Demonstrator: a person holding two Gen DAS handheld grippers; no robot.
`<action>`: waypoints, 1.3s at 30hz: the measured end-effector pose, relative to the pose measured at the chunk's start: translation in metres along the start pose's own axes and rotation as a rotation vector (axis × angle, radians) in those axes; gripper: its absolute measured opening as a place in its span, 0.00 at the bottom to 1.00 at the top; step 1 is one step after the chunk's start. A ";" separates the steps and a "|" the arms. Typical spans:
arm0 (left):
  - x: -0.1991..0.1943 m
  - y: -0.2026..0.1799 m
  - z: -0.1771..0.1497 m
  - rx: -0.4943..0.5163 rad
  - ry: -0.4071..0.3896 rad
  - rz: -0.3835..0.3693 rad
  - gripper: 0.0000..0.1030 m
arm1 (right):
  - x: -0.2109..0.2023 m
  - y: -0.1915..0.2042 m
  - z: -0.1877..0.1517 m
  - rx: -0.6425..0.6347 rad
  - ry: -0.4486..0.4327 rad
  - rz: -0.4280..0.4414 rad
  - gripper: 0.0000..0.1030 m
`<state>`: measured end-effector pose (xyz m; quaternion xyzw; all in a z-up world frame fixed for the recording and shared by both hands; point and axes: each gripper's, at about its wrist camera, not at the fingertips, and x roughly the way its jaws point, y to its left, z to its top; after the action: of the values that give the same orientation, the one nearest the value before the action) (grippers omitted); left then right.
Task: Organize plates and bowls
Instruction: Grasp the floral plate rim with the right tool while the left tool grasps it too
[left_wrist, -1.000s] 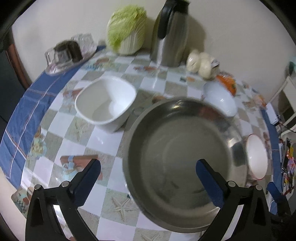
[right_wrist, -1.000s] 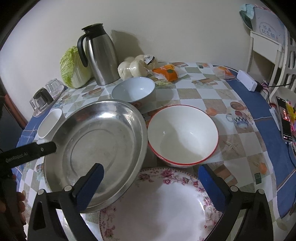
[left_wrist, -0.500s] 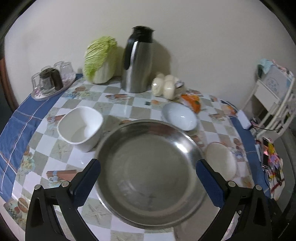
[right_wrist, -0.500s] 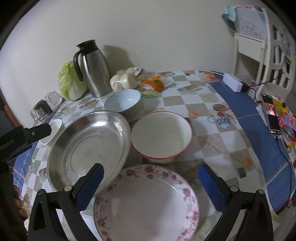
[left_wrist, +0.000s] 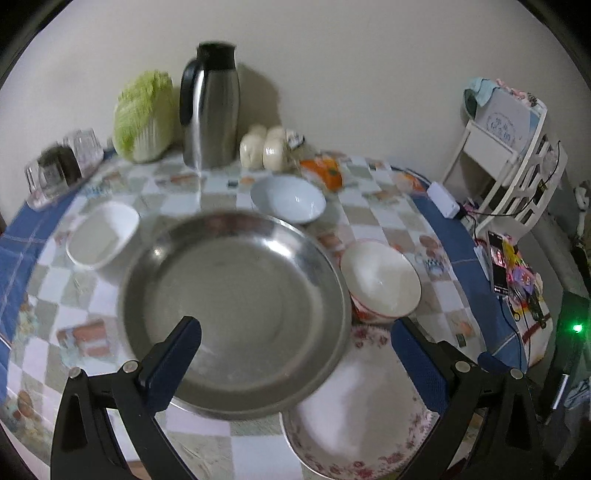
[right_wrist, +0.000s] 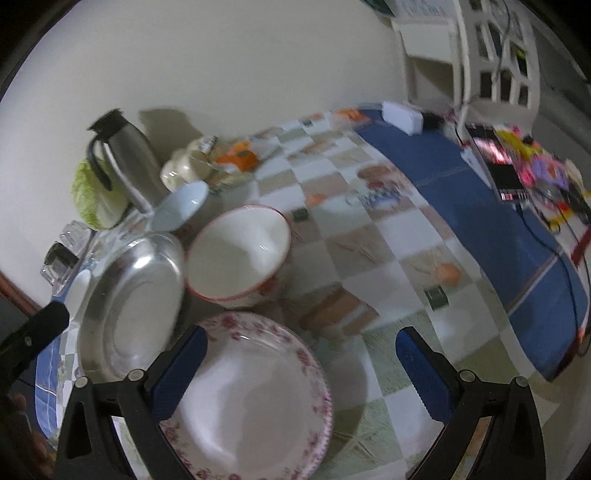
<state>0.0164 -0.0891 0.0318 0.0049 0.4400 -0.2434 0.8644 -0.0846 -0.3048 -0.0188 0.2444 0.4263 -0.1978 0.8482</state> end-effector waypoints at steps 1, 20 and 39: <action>0.002 -0.001 -0.002 -0.005 0.013 -0.004 0.99 | 0.003 -0.003 -0.001 0.004 0.015 -0.006 1.00; 0.025 -0.009 -0.022 -0.064 0.220 -0.048 0.99 | 0.045 -0.017 -0.015 0.027 0.205 -0.046 0.74; 0.022 -0.023 -0.028 -0.040 0.251 -0.121 0.99 | 0.042 -0.031 -0.013 0.047 0.209 -0.073 0.28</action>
<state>-0.0037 -0.1126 0.0032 -0.0086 0.5489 -0.2838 0.7862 -0.0855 -0.3274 -0.0675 0.2678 0.5163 -0.2117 0.7855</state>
